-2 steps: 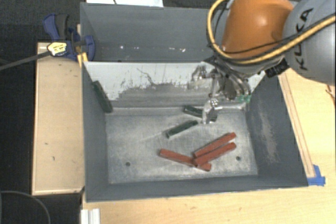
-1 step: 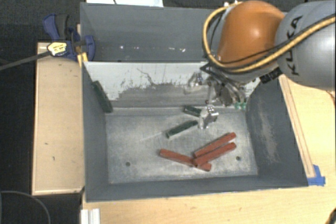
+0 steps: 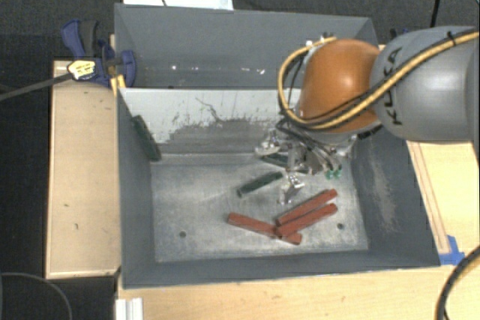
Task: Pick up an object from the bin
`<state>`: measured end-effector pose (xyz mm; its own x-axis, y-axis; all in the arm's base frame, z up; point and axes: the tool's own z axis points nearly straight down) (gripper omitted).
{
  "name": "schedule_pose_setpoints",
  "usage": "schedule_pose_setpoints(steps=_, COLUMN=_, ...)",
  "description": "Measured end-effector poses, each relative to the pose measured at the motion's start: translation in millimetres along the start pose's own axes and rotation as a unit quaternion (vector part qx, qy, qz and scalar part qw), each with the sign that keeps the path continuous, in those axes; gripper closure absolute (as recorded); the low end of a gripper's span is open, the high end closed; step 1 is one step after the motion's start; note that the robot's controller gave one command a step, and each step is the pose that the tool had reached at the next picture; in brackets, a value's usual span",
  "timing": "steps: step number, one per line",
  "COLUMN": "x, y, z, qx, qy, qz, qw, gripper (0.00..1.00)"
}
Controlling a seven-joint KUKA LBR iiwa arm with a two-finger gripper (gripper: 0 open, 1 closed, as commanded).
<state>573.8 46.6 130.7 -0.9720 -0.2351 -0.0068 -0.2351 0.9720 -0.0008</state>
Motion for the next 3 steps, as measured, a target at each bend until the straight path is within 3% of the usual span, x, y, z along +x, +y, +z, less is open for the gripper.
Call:
schedule_pose_setpoints(steps=1, x=4.2, y=-28.8, z=43.0, qx=-0.001, qy=0.0025, qz=-0.131, qw=0.9914, gripper=1.0)
schedule_pose_setpoints(steps=3, x=6.2, y=-35.0, z=47.3, qx=-0.002, qy=0.0001, qz=-0.147, qw=0.9892, gripper=1.0)
